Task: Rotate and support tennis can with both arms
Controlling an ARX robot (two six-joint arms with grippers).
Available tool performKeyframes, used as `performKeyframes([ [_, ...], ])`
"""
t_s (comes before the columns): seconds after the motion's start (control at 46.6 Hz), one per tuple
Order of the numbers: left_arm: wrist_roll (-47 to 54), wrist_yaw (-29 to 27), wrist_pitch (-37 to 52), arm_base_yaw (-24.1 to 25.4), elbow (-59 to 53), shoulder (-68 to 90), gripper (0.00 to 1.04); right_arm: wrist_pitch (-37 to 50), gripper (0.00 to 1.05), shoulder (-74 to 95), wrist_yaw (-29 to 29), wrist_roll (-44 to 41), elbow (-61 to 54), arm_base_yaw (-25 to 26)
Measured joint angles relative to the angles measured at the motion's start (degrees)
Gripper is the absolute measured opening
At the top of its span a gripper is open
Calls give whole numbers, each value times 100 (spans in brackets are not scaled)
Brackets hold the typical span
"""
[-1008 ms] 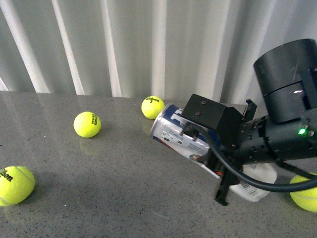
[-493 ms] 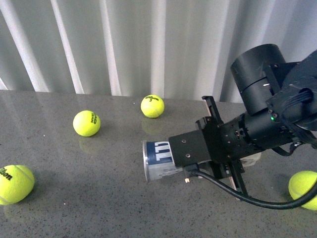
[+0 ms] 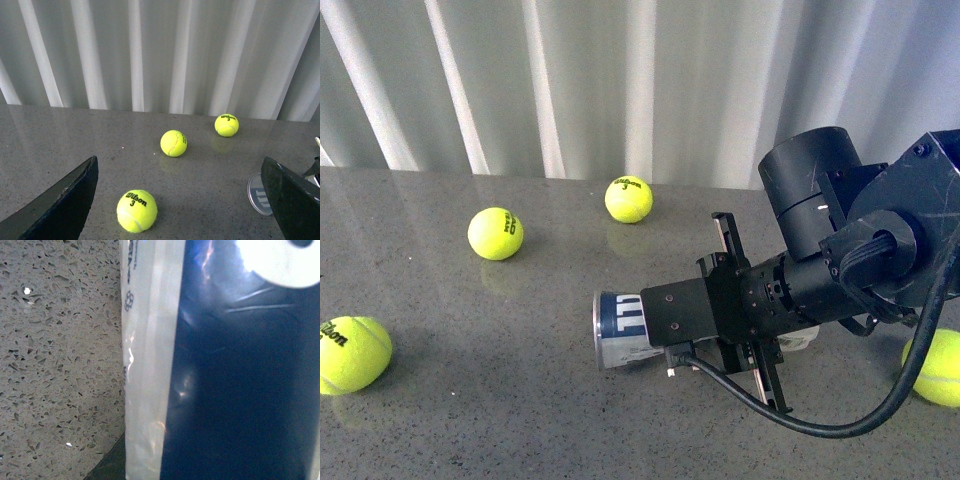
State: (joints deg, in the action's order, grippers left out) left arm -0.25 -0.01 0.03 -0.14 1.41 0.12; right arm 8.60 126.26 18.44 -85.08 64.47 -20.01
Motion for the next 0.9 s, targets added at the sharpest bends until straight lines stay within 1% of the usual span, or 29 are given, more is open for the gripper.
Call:
performKeyframes([
  [0.064, 0, 0, 0, 0, 0, 0, 98, 90, 29, 2, 37, -11, -33, 4],
  [0.193, 0, 0, 0, 0, 0, 0, 98, 149, 45, 9, 85, 37, -68, 9],
  [0.214, 0, 0, 0, 0, 0, 0, 98, 177, 51, 9, 114, 83, -87, 11],
  [0.236, 0, 0, 0, 0, 0, 0, 98, 201, 52, 9, 125, 98, -96, 11],
  [0.3, 0, 0, 0, 0, 0, 0, 98, 304, 63, 9, 184, 225, -131, 9],
  [0.429, 0, 0, 0, 0, 0, 0, 98, 474, 90, -107, 407, 625, -223, -7],
  [0.493, 0, 0, 0, 0, 0, 0, 98, 518, 100, -286, 470, 785, -317, -24],
  [0.557, 0, 0, 0, 0, 0, 0, 98, 557, 97, -498, 573, 960, -400, -46],
  [0.9, 0, 0, 0, 0, 0, 0, 98, 796, 98, -1346, 800, 1775, -868, -98],
])
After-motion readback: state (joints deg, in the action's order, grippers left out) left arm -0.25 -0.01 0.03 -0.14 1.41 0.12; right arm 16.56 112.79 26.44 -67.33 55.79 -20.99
